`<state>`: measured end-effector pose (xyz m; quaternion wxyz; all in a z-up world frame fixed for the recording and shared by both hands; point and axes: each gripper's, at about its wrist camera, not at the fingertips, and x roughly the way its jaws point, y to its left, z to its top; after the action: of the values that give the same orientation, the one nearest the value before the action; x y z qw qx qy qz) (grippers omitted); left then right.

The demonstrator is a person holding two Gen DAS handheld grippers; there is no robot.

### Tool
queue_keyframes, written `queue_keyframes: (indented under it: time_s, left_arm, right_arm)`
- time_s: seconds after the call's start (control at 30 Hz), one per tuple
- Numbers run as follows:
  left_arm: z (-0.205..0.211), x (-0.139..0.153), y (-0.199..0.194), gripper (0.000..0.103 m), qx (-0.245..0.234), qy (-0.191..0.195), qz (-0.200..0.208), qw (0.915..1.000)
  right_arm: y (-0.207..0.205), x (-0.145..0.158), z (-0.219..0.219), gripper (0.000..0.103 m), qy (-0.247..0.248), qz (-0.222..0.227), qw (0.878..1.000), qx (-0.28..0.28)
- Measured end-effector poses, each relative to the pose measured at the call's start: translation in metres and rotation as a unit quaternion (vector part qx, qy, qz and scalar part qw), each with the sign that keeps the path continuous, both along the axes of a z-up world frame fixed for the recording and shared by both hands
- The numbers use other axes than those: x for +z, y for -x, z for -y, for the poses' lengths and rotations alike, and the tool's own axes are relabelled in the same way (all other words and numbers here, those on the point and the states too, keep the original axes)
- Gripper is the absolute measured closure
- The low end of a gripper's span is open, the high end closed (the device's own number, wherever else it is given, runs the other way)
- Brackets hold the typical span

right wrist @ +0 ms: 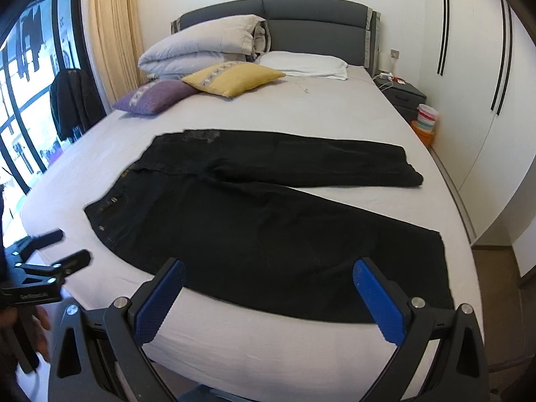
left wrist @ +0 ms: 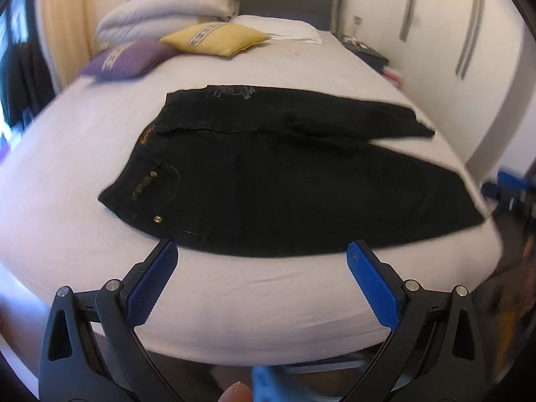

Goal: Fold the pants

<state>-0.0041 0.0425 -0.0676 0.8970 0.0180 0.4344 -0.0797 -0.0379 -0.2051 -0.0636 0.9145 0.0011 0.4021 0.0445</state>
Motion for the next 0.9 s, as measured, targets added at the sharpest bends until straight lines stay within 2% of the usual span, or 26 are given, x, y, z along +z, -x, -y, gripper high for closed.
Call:
queue_keyframes:
  time_s: [0.03, 0.17, 0.23, 0.37, 0.47, 0.53, 0.6, 0.67, 0.9]
  left_arm:
    - [-0.003, -0.006, -0.002, 0.0, -0.004, -0.004, -0.01, 0.9999]
    - [-0.035, -0.018, -0.032, 0.0, 0.021, 0.025, -0.051, 0.9981]
    - [-0.05, -0.011, -0.052, 0.0, 0.021, 0.019, -0.035, 0.999]
    - [-0.061, 0.012, -0.106, 0.0, -0.02, -0.019, 0.012, 0.9995]
    - [-0.061, 0.022, -0.163, 0.0, -0.071, -0.03, 0.023, 0.9968]
    - [-0.06, 0.023, -0.203, 0.0, -0.106, -0.035, 0.017, 0.9937]
    - [-0.056, 0.02, -0.248, 0.0, -0.134, -0.056, 0.006, 0.9893]
    - [-0.049, 0.013, -0.294, 0.0, -0.158, -0.091, -0.001, 0.9832]
    - [-0.029, -0.026, -0.435, 0.0, -0.212, -0.142, -0.05, 0.9657]
  right_arm:
    - [-0.001, -0.002, 0.005, 0.0, 0.001, -0.003, 1.0, -0.001]
    - [-0.015, -0.004, 0.027, 0.0, -0.027, -0.008, 0.999, 0.023]
    - [-0.027, -0.003, 0.039, 0.0, -0.033, -0.008, 0.999, 0.032]
    - [-0.065, -0.001, 0.059, 0.0, -0.023, 0.0, 0.997, 0.079]
    - [-0.099, -0.006, 0.073, 0.0, -0.021, -0.014, 0.992, 0.121]
    - [-0.123, -0.01, 0.079, 0.0, -0.019, -0.026, 0.987, 0.157]
    - [-0.153, -0.014, 0.088, 0.0, -0.014, -0.04, 0.979, 0.197]
    - [-0.184, -0.018, 0.097, 0.0, -0.009, -0.05, 0.974, 0.222]
    - [-0.304, -0.036, 0.125, 0.003, -0.003, -0.081, 0.96, 0.268]
